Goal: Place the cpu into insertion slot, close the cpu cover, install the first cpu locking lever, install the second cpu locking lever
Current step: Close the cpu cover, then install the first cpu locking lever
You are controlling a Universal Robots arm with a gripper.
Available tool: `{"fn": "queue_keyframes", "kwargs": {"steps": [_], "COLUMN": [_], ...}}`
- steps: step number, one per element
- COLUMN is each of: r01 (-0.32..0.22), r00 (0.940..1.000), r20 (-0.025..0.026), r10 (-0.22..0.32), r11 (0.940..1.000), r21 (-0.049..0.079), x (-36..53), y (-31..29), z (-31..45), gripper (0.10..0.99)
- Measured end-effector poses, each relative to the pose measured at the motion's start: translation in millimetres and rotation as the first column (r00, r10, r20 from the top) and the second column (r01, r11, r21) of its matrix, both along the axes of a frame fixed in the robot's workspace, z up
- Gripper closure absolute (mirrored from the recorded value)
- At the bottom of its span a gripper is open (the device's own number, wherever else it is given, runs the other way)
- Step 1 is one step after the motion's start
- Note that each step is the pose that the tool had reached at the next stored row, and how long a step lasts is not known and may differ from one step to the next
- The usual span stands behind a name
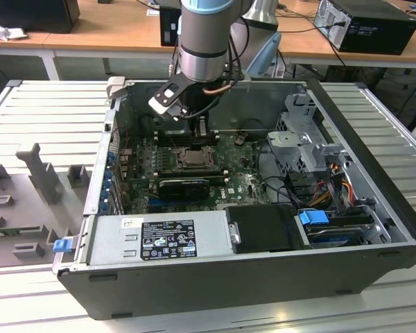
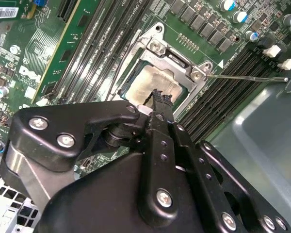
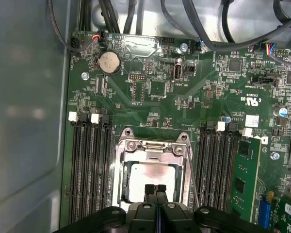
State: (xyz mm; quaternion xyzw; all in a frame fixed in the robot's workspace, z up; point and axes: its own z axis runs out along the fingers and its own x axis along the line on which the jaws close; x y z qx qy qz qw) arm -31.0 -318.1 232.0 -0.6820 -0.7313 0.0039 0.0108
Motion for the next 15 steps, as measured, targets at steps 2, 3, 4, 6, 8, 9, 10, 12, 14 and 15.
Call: {"fn": "queue_keyframes", "kwargs": {"steps": [2, 3, 4, 6, 8, 9, 10, 12, 14, 15], "r01": [0.000, 0.000, 0.000, 0.000, 0.000, 0.000, 0.000, 0.000, 0.000, 0.000], "r00": [1.0000, 1.0000, 1.0000, 1.0000, 1.0000, 1.0000, 1.0000, 1.0000, 1.0000, 1.0000], "r20": [0.0000, 0.0000, 0.0000, -0.0001, -0.0001, 0.0000, -0.0001, 0.0000, 0.0000, -0.0001], "r10": [0.000, 0.000, 0.000, 0.000, 0.000, 0.000, 0.000, 0.000, 0.000, 0.000], "r11": [1.0000, 1.0000, 1.0000, 1.0000, 1.0000, 1.0000, 1.0000, 1.0000, 1.0000, 1.0000], "r21": [0.000, 0.000, 0.000, 0.000, 0.000, 0.000, 0.000, 0.000, 0.000, 0.000], "x": [-0.9, -1.6, -1.6, -1.7, -1.7, -1.7, -1.7, -1.7, -1.7, -1.7], "y": [0.0, 0.0, 0.0, -0.1, 0.0, 0.0, 0.0, 0.0, 0.0, 0.0], "z": [0.0, 0.0, 0.0, 0.7, 5.0, 6.2, 7.3, 9.9, 13.4, 15.3], "gripper": [0.980, 0.980, 0.980, 0.980, 0.980, 0.980, 0.980, 0.980, 0.980, 0.980]}}
